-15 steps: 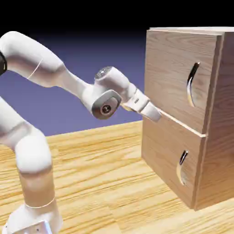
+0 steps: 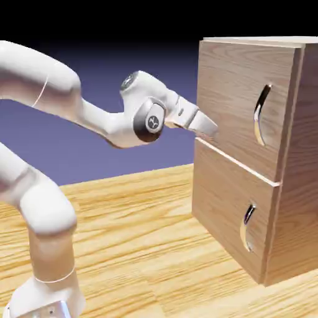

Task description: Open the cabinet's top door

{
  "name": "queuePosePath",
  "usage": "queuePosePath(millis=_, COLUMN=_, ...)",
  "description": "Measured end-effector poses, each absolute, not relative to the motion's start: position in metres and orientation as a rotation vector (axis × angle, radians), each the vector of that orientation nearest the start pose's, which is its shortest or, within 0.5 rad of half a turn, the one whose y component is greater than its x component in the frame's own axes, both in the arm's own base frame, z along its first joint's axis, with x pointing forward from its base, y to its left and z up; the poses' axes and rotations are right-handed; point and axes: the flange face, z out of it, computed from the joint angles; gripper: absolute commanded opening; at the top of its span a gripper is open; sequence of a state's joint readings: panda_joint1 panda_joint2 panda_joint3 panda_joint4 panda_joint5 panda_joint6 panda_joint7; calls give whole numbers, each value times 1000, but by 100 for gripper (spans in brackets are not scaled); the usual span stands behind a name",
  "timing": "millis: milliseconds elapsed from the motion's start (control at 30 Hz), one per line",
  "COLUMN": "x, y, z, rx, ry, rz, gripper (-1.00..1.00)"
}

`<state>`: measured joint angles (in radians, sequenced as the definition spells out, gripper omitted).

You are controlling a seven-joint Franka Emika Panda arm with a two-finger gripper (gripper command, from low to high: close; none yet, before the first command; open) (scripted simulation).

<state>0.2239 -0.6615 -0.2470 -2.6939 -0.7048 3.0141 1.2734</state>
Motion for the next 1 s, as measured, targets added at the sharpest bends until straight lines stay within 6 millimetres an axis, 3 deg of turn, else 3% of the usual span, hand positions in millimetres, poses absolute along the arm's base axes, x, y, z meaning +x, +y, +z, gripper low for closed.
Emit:
queuePosePath(millis=500, x=370, y=17, z=570, rx=-2194, ry=761, rz=-1463, gripper=0)
queuePosePath(millis=1000, x=369, y=-25, z=575, rx=-1995, ry=727, rz=-1622, gripper=0)
